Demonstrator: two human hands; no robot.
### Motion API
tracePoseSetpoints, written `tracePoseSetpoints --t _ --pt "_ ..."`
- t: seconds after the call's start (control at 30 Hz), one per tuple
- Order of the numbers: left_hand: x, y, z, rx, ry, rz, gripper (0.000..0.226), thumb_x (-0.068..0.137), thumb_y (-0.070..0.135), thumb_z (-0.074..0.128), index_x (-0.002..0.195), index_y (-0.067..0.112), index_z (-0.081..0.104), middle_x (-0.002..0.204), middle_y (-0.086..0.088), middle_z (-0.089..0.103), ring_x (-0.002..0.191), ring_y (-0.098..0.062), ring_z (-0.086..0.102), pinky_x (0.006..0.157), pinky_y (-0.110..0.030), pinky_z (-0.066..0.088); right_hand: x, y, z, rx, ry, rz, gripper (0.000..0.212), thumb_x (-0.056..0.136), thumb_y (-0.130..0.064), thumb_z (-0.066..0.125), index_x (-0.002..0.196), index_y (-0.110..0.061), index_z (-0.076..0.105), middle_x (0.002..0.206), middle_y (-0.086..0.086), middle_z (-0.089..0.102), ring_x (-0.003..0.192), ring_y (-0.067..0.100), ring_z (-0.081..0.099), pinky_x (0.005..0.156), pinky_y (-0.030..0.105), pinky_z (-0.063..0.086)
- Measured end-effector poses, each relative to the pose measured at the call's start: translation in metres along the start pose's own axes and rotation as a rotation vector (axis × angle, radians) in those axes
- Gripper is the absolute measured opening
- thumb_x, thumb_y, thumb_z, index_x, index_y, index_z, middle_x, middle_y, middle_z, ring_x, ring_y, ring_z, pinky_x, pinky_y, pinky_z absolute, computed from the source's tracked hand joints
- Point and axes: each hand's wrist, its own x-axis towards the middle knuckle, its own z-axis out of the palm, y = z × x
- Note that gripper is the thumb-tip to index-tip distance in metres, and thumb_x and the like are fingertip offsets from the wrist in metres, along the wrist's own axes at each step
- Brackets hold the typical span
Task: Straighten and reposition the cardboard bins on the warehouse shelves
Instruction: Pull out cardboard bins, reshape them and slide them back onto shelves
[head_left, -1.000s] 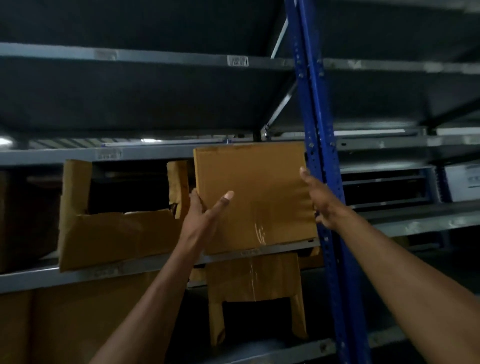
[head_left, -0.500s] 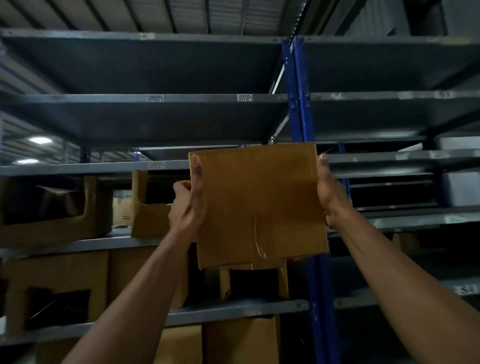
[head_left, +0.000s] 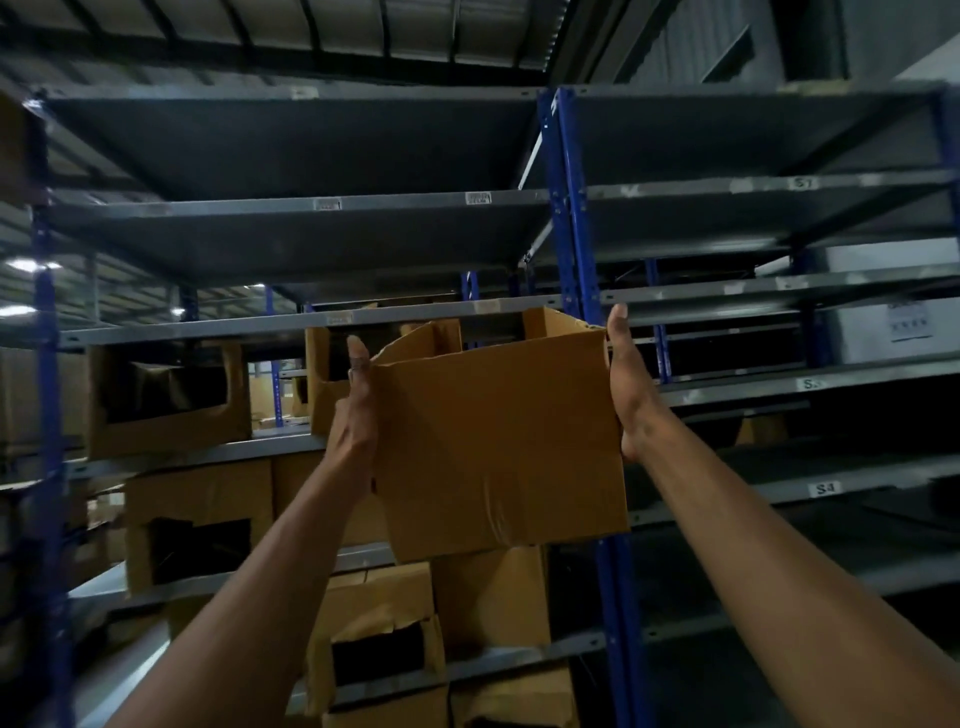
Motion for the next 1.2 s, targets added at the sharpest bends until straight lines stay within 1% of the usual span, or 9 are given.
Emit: tracePoseSetpoints --t 0.07,0.23,0.33,0.53,0.67,0.83,1.0,1.1,1.2 --pt "-0.025 -0.003 -0.022 0.018 -0.019 -0.046 0.11 0.077 0.102 0.036 0.154 0.024 0.048 0.137 -0.014 0.064 0.121 -0.035 0.062 0.108 -0.067 0.045 -0.043 0.001 0.009 0.024 0.038 0.016 0.121 0.048 -0.112 0.041 0.146 -0.042 0.053 0.152 0.005 0.053 0.14 0.034 0.049 0.112 0.07 0.032" --pt "-0.105 -0.026 -0.082 -0.084 -0.103 -0.104 0.044 0.103 0.069 0.04 0.125 0.036 0.059 0.122 -0.01 0.068 0.109 -0.031 0.067 0.078 -0.047 0.056 -0.162 0.024 0.025 -0.023 0.009 0.062 0.094 0.074 -0.093 0.054 0.138 -0.026 0.06 0.138 0.011 0.064 0.126 0.035 0.06 0.106 0.065 0.043" --pt "-0.155 -0.049 -0.115 -0.103 -0.135 -0.117 0.04 0.106 0.062 0.04 0.122 0.031 0.061 0.125 -0.014 0.067 0.111 -0.034 0.069 0.078 -0.051 0.06 -0.239 0.04 0.021 -0.052 -0.009 0.109 0.069 0.092 -0.068 0.053 0.127 -0.01 0.065 0.103 0.016 0.069 0.096 0.034 0.068 0.095 0.057 0.054" --pt "-0.251 -0.104 -0.18 -0.071 -0.046 -0.246 0.053 0.083 0.063 0.056 0.106 0.017 0.07 0.104 -0.01 0.07 0.105 -0.04 0.067 0.082 -0.046 0.052 -0.332 0.067 0.004 -0.244 -0.166 0.547 0.061 0.07 -0.056 0.084 0.121 -0.03 0.063 0.121 0.012 0.069 0.113 0.039 0.065 0.084 0.064 0.056" --pt "-0.313 -0.147 -0.198 -0.088 -0.055 -0.327 0.07 0.067 0.061 0.061 0.123 0.019 0.071 0.111 -0.001 0.075 0.099 -0.016 0.072 0.082 -0.037 0.055 -0.368 0.094 0.009 -0.428 -0.139 0.644 0.005 0.094 -0.014 0.062 0.095 -0.012 0.066 0.087 0.013 0.069 0.079 0.029 0.072 0.069 0.05 0.063" --pt "-0.385 -0.198 -0.212 0.024 -0.21 -0.515 0.083 0.067 0.065 0.067 0.146 0.043 0.055 0.134 0.0 0.067 0.119 -0.026 0.065 0.093 -0.051 0.054 -0.412 0.142 -0.025 -0.588 -0.192 0.596 0.016 0.1 -0.017 0.062 0.111 -0.023 0.072 0.083 0.003 0.078 0.082 0.024 0.075 0.075 0.046 0.06" --pt "-0.412 -0.237 -0.219 0.149 -0.224 -0.738 0.038 0.106 0.04 0.055 0.143 0.036 0.057 0.131 -0.006 0.07 0.119 -0.032 0.068 0.093 -0.054 0.057 -0.42 0.173 -0.078 -0.59 -0.172 0.583 0.052 0.096 -0.01 0.065 0.144 -0.027 0.056 0.107 -0.007 0.068 0.09 0.013 0.068 0.073 0.037 0.055" --pt "-0.409 -0.249 -0.203 0.414 -0.241 -0.63 0.026 0.104 0.02 0.062 0.127 0.032 0.062 0.12 -0.001 0.07 0.119 -0.03 0.068 0.091 -0.047 0.056 -0.41 0.184 -0.112 -0.614 -0.196 0.576 0.057 0.091 0.0 0.064 0.142 -0.025 0.061 0.129 -0.002 0.065 0.101 0.006 0.06 0.086 0.042 0.056" --pt "-0.391 -0.251 -0.163 0.679 -0.383 -0.438 0.045 0.093 0.027 0.074 0.134 0.033 0.058 0.127 0.006 0.062 0.117 -0.023 0.064 0.094 -0.047 0.059 -0.393 0.186 -0.139 -0.657 -0.28 0.552 0.064 0.085 0.011 0.06 0.135 -0.027 0.066 0.137 0.001 0.065 0.126 0.018 0.06 0.101 0.053 0.055"
